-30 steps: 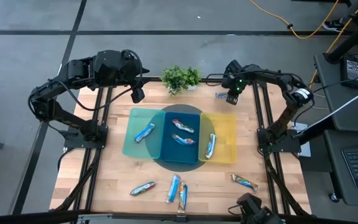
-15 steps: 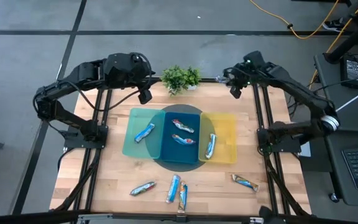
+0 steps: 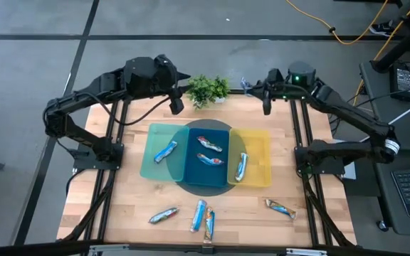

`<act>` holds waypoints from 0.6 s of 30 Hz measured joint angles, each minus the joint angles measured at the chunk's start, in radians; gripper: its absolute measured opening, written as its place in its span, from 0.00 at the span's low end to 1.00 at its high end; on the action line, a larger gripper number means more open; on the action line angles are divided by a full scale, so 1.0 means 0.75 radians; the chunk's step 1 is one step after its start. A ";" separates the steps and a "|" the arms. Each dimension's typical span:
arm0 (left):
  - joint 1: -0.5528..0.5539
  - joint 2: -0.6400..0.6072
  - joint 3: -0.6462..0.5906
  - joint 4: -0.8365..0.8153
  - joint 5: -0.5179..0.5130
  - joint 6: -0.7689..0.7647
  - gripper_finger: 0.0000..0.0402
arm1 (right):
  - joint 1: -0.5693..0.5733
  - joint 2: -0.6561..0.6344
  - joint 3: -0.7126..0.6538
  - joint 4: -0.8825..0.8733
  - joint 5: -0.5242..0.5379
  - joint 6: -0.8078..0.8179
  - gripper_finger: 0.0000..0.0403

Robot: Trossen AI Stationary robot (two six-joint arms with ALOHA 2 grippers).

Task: Pick and place Granola Bars by type
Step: Put the blue granola bar into the green bin

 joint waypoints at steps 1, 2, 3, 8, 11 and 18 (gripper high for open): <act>0.002 0.004 0.000 0.015 0.005 0.000 0.36 | 0.027 0.008 0.000 0.045 0.016 0.011 0.08; 0.002 0.008 0.000 0.014 0.011 0.000 0.37 | 0.054 0.015 0.000 0.081 0.035 0.024 0.08; 0.002 0.012 0.000 0.010 0.016 0.005 0.38 | 0.082 0.025 0.000 0.118 0.044 0.039 0.07; -0.007 0.040 0.000 0.062 0.140 0.026 0.46 | 0.181 0.070 0.001 0.287 0.067 0.102 0.05; -0.009 0.050 -0.001 0.087 0.202 0.036 0.52 | 0.230 0.096 0.001 0.335 0.096 0.130 0.06; -0.010 0.076 0.001 0.260 0.298 0.071 0.62 | 0.340 0.161 0.049 0.379 0.133 0.149 0.06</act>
